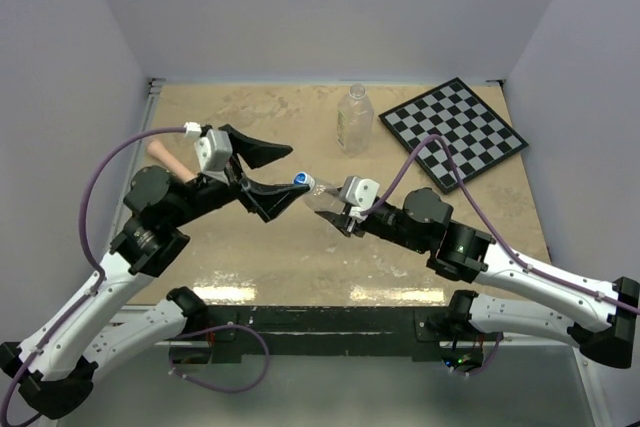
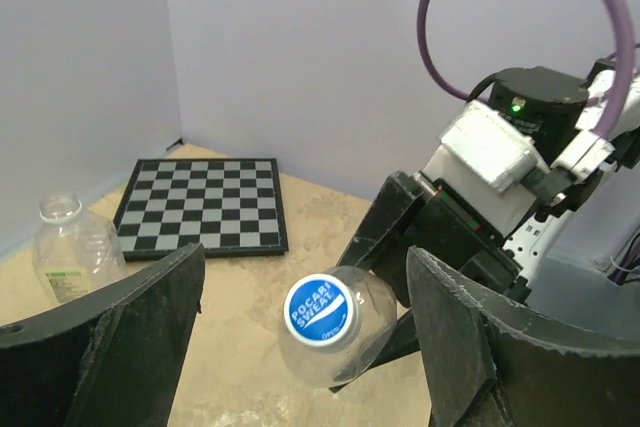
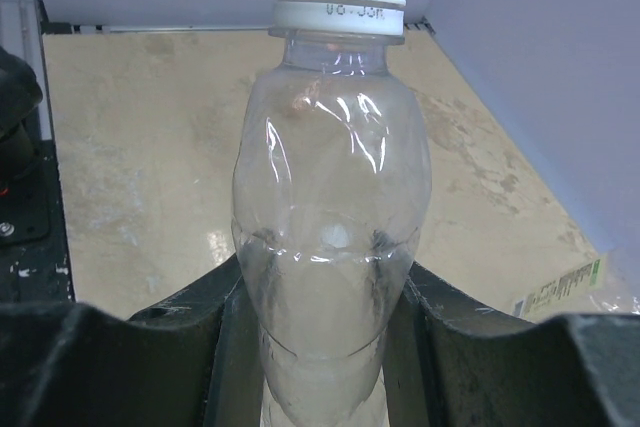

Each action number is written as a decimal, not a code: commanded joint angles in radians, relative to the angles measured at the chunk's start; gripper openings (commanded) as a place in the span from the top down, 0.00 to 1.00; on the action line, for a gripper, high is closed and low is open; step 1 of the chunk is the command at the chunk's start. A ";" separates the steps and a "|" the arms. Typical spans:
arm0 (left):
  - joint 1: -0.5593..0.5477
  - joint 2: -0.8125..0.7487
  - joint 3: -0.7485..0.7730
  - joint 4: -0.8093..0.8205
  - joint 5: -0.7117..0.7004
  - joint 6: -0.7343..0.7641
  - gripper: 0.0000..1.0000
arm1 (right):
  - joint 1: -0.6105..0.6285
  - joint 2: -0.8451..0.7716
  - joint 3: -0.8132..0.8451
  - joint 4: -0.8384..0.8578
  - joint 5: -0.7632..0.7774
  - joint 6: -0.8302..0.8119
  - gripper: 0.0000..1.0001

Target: Screw on the bottle caps

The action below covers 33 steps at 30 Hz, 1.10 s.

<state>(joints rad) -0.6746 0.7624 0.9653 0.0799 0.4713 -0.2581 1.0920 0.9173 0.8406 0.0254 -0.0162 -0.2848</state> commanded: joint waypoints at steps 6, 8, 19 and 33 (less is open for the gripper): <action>0.000 0.074 -0.022 0.035 0.004 -0.112 0.24 | -0.001 0.003 0.008 0.093 0.068 0.030 1.00; 0.000 0.078 -0.028 0.066 0.016 -0.125 0.27 | -0.001 0.005 0.009 0.091 0.070 0.030 1.00; -0.002 0.107 -0.005 0.037 -0.005 -0.127 1.00 | -0.001 0.018 0.002 0.094 0.090 0.038 0.79; 0.006 0.247 0.104 -0.267 -0.916 0.250 1.00 | -0.001 -0.058 -0.069 0.126 0.226 0.088 0.09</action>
<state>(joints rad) -0.6754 0.9512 1.0599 -0.1574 -0.0952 -0.1673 1.0882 0.8993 0.7872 0.0914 0.1219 -0.2272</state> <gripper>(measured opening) 0.381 0.903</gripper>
